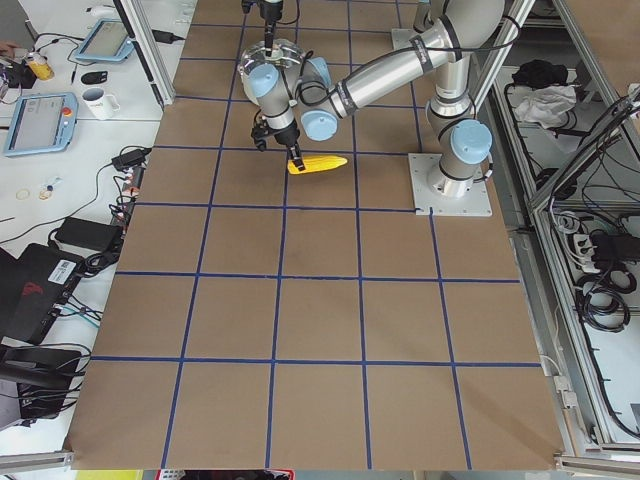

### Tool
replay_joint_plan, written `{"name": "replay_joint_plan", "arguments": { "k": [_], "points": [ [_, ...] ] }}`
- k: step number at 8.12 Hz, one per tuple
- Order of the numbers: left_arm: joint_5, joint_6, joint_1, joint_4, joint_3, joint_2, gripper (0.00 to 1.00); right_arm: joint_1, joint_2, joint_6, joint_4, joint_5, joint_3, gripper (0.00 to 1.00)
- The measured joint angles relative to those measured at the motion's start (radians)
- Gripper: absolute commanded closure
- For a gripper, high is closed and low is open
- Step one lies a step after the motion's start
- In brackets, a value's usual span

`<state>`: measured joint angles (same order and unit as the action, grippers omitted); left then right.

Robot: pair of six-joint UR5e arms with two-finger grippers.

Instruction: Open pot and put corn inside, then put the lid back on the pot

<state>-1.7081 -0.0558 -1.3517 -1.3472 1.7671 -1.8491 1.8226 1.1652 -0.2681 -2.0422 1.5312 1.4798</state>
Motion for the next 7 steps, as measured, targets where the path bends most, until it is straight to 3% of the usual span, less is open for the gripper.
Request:
{"name": "replay_joint_plan", "arguments": {
  "k": [2, 3, 4, 7],
  "points": [
    [0.010, 0.060, -0.007, -0.193, -0.171, -0.003, 1.00, 0.002, 0.002, -0.011, 0.023, -0.001, 0.002, 0.71],
    [0.015, 0.074, -0.016, -0.231, -0.226, -0.008, 1.00, 0.002, 0.002, -0.010, 0.025, 0.000, 0.001, 0.78],
    [0.017, 0.081, -0.026, -0.249, -0.256, -0.013, 1.00, 0.002, 0.002, -0.008, 0.026, 0.000, 0.000, 0.83],
    [0.019, 0.094, -0.078, -0.277, -0.320, -0.008, 1.00, 0.001, 0.038, 0.007, 0.033, 0.012, -0.012, 0.83]
  ]
}}
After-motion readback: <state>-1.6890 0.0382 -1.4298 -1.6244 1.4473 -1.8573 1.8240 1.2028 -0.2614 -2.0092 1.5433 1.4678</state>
